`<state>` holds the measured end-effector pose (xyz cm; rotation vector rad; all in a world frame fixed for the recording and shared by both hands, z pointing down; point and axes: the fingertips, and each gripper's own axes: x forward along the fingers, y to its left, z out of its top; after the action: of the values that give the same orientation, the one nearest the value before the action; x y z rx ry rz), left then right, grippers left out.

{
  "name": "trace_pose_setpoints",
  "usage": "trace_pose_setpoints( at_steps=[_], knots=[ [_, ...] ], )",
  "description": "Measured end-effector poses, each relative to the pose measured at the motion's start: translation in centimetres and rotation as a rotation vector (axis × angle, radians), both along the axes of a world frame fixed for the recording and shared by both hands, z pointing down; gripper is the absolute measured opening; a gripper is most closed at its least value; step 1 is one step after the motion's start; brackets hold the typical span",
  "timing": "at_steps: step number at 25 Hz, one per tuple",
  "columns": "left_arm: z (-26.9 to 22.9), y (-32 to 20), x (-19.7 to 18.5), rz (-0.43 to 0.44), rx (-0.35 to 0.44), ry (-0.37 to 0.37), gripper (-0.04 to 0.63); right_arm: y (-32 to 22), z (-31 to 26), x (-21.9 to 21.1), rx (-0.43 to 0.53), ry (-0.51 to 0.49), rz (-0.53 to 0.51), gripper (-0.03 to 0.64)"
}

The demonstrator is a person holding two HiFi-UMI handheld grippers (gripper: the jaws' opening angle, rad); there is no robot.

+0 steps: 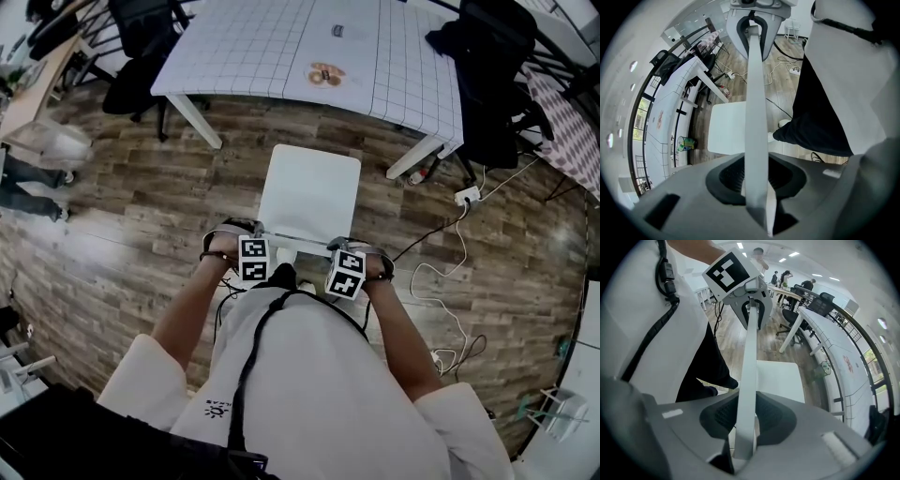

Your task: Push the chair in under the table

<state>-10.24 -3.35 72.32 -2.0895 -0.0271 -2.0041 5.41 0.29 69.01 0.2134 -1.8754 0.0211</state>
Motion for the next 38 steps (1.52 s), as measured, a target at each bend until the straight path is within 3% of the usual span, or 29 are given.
trace_pose_setpoints(
  at_steps=[25, 38],
  knots=[
    [-0.4, -10.4, 1.5, 0.055, -0.051, 0.027, 0.117, -10.1, 0.3, 1.4, -0.029, 0.005, 0.027, 0.086],
    [-0.5, -15.5, 2.4, 0.077, -0.032, 0.040, 0.121, -15.2, 0.3, 2.4, -0.030, 0.007, 0.032, 0.086]
  ],
)
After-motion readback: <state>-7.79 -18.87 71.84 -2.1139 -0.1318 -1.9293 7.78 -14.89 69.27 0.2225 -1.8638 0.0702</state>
